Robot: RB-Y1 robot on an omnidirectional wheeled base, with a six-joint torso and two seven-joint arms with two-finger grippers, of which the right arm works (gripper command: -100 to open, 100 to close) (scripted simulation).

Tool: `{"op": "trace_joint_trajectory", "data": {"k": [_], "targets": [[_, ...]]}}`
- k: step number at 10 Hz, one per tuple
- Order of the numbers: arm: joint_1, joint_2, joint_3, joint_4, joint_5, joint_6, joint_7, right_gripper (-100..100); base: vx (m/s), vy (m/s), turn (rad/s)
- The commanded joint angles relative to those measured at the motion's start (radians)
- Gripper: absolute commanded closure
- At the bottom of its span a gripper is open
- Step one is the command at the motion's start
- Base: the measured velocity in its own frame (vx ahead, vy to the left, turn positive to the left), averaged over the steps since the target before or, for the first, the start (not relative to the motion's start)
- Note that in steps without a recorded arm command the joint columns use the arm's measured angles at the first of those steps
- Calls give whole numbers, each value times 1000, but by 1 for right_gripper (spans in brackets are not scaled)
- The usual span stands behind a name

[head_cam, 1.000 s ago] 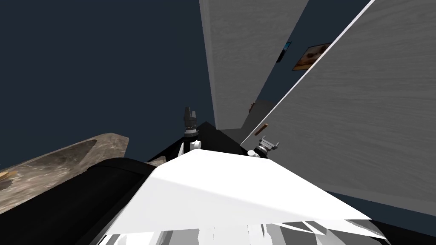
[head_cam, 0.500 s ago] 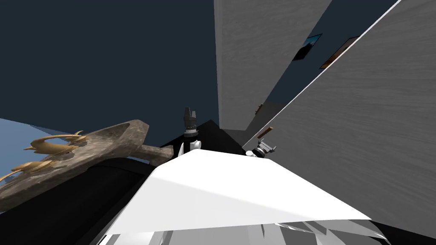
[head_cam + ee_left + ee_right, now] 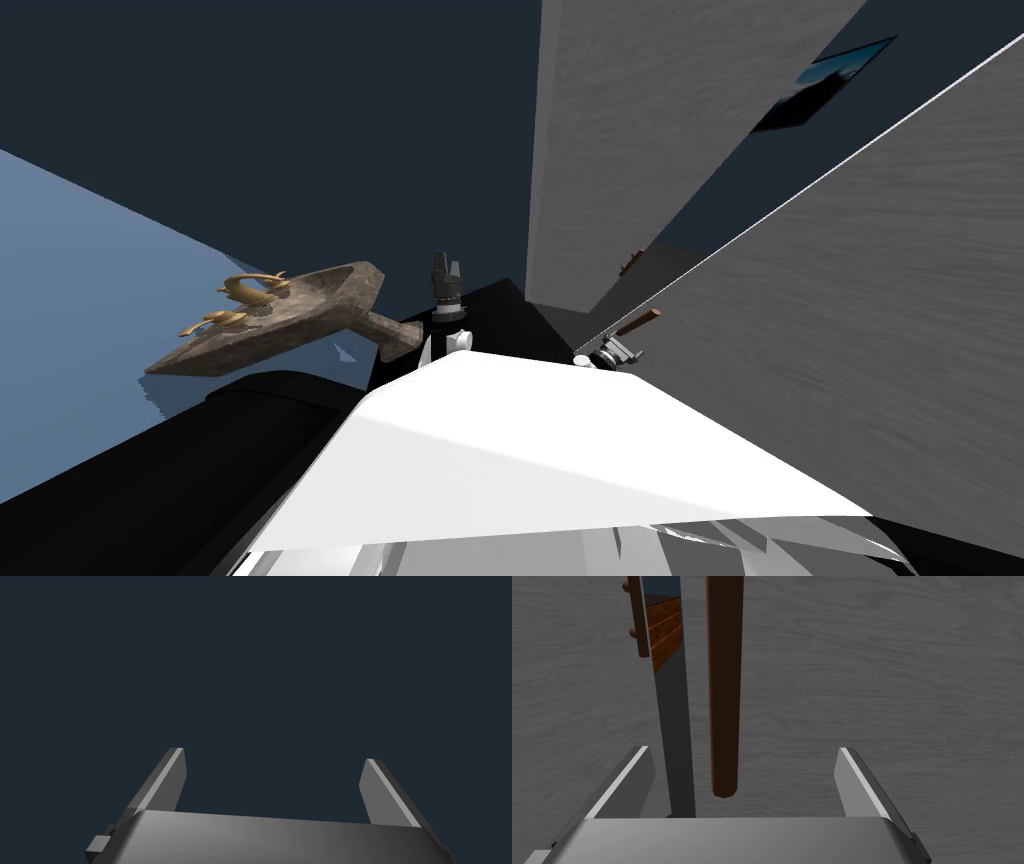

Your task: Push the door open

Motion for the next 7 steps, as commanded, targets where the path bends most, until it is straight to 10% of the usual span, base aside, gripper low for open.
{"op": "trace_joint_trajectory", "data": {"k": [1,3,7], "targets": [[2,12,-5,7,-14,0,-13,-100,-60,-62,302],[-4,11,-6,21,-16,-5,-21,-100,-38,-36,150],[2,-52,-8,34,-22,-11,-41,-100,103,-120,25]]}}
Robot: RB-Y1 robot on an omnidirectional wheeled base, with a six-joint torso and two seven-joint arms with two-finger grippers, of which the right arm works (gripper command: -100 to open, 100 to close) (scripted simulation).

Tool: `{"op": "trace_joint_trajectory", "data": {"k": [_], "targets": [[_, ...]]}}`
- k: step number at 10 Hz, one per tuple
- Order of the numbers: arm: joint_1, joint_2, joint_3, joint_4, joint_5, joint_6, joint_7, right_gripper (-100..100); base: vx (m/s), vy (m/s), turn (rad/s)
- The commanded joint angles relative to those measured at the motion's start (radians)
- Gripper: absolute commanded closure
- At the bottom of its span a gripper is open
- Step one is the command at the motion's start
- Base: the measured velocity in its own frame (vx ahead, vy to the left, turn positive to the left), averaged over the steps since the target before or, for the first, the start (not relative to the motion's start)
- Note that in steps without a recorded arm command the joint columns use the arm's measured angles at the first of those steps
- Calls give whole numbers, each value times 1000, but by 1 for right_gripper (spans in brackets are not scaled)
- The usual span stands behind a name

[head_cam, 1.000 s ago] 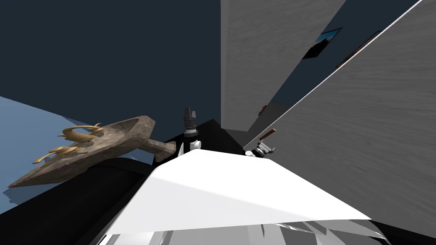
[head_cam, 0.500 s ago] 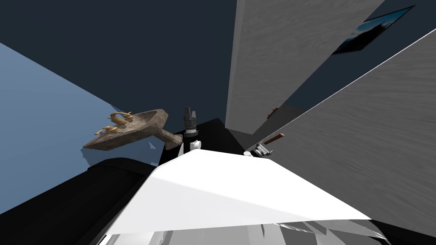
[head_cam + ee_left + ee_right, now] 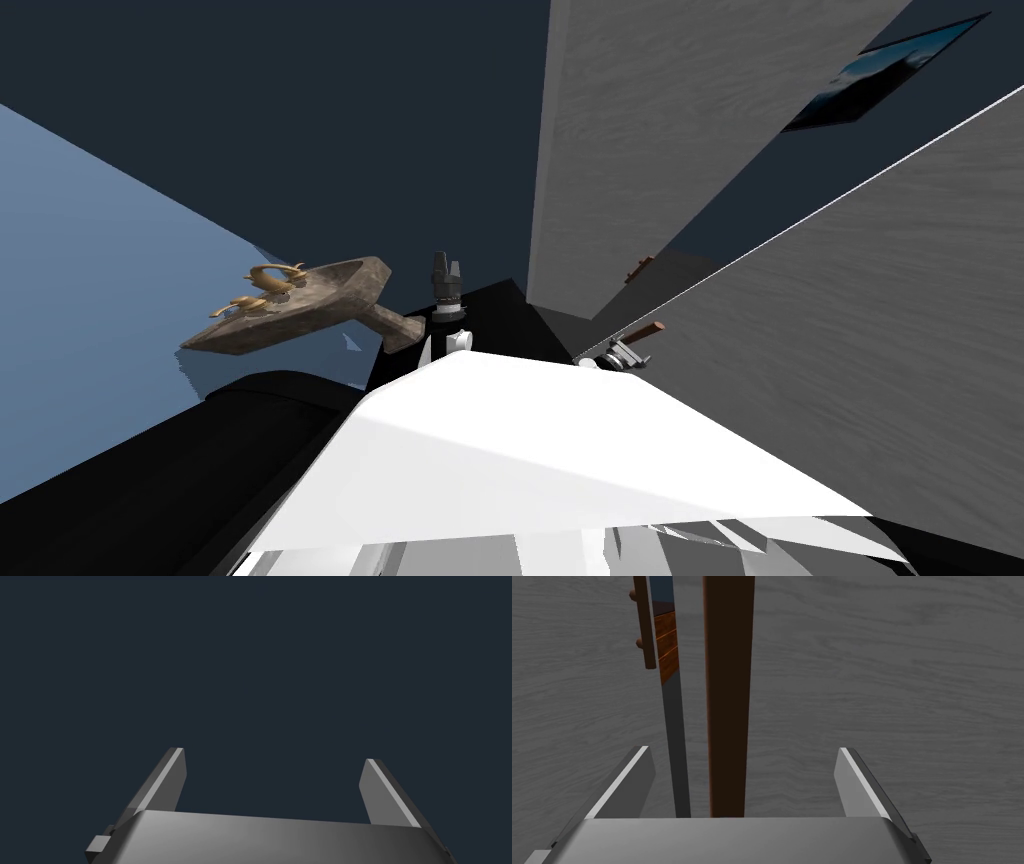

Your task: Push the door open

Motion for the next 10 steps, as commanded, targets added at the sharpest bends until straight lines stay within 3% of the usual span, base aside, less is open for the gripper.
{"op": "trace_joint_trajectory", "data": {"k": [1,4,5,6,10], "targets": [[-1,-7,-2,9,-3,-4,-7,-100,148,-176,23],[4,21,-4,18,-6,-8,-22,-100,141,-193,32],[7,13,-4,9,-6,-4,-18,-100,53,-78,14],[7,13,-4,9,-6,-4,-18,100,-10,13,-15],[7,13,-4,9,-6,-4,-18,100,-8,18,4]]}}
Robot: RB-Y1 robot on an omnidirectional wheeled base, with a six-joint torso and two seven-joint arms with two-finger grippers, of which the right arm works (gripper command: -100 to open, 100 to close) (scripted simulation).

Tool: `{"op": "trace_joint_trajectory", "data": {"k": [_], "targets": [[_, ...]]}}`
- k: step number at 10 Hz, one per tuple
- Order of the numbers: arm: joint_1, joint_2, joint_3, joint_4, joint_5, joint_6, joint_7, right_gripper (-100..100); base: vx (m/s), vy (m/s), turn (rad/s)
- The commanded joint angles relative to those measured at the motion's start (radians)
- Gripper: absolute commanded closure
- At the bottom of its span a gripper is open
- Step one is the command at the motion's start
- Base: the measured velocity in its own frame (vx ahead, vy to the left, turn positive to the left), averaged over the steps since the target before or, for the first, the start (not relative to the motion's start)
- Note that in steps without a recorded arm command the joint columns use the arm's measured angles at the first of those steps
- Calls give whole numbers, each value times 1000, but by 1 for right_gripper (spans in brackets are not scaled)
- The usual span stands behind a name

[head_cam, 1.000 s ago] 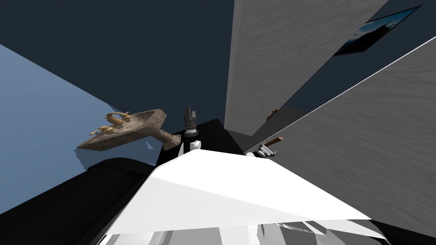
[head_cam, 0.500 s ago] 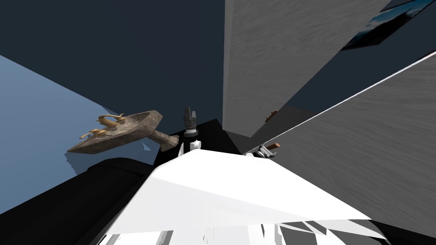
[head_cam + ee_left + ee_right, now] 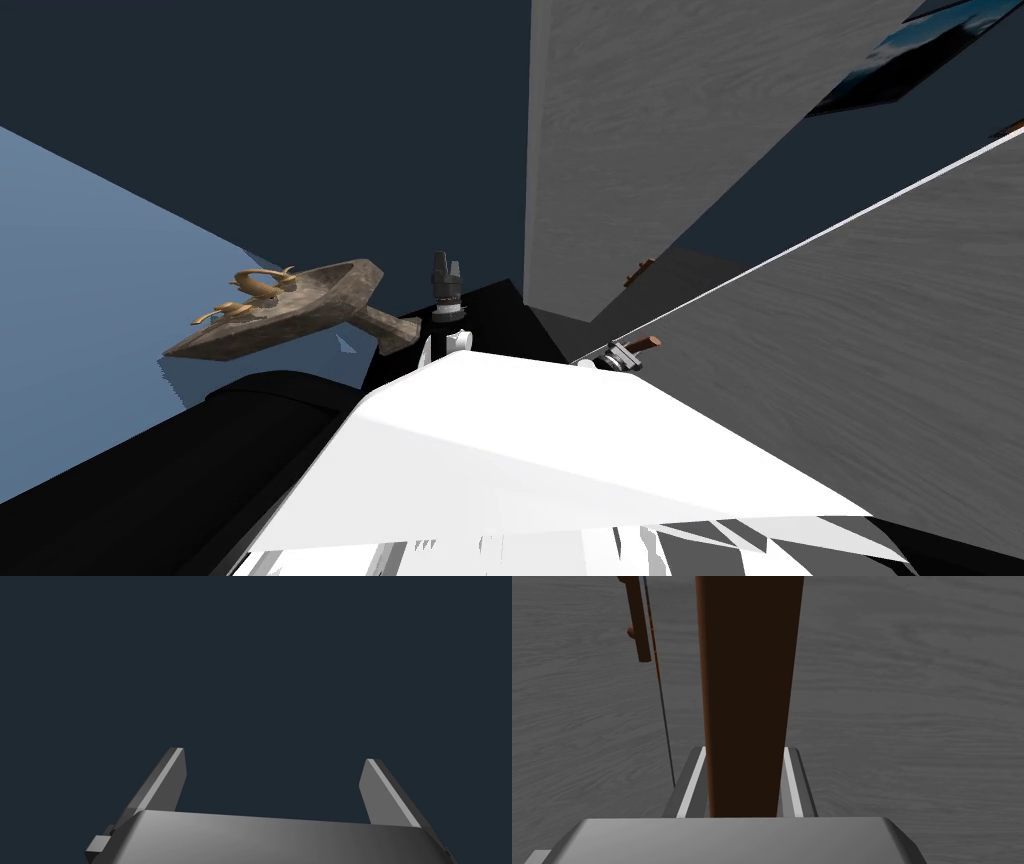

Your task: Push the door open

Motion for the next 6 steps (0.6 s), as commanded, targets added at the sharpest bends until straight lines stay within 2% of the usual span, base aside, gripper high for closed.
{"op": "trace_joint_trajectory", "data": {"k": [1,2,6], "targets": [[1,-1,-1,-2,1,-4,1,100,0,0,0],[3,-15,-15,-1,-15,-3,4,100,107,-46,-19],[8,-34,-42,-2,-42,-8,10,100,156,-102,-37]]}}
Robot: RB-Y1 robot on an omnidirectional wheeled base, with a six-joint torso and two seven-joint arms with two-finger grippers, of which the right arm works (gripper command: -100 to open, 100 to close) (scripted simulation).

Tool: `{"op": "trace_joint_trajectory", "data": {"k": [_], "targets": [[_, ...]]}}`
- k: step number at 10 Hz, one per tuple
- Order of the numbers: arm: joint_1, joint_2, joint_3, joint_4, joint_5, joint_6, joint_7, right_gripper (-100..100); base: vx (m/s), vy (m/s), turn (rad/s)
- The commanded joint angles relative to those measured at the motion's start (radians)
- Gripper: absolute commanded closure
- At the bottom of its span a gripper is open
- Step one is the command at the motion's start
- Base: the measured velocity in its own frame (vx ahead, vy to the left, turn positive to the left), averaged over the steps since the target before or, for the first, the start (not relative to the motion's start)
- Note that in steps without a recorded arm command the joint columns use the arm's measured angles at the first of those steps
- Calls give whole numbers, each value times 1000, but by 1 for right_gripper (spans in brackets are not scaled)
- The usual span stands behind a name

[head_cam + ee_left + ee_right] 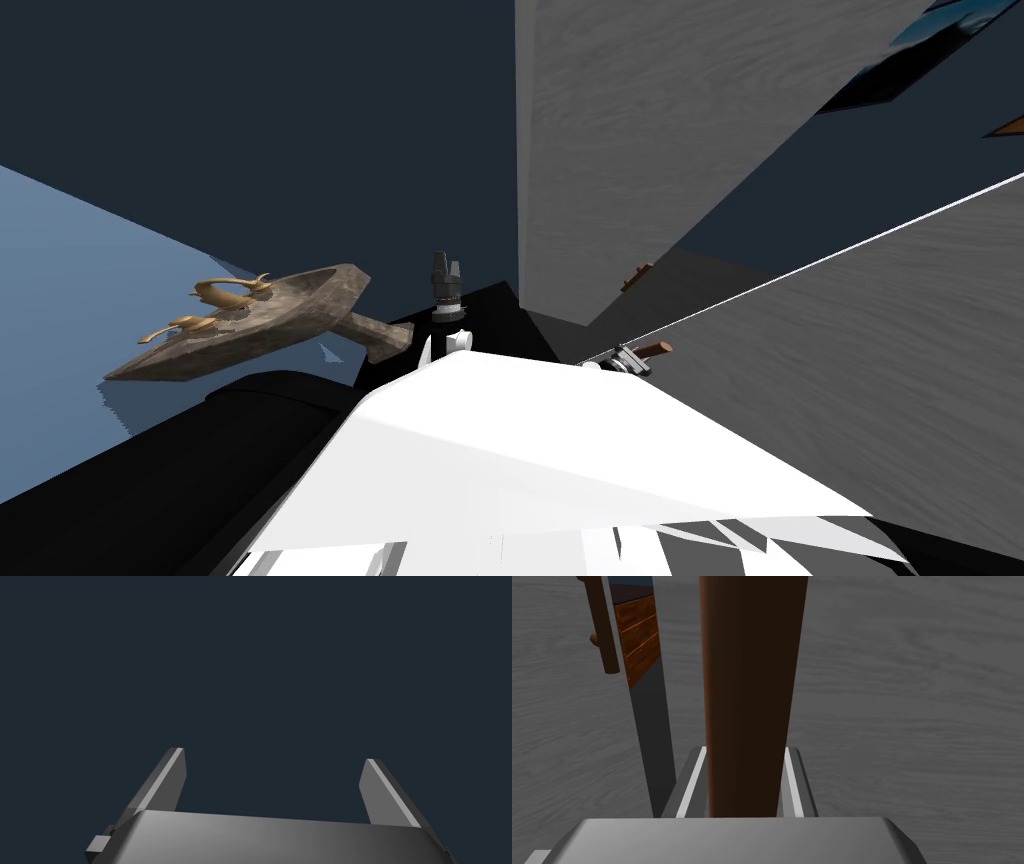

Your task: Push the door open

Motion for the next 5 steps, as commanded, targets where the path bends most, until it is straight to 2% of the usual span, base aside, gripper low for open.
{"op": "trace_joint_trajectory", "data": {"k": [1,5], "targets": [[1,-18,-23,-5,-18,-7,6,100,175,-116,-48],[8,-31,-61,-7,-55,-14,15,100,145,-140,-36]]}}
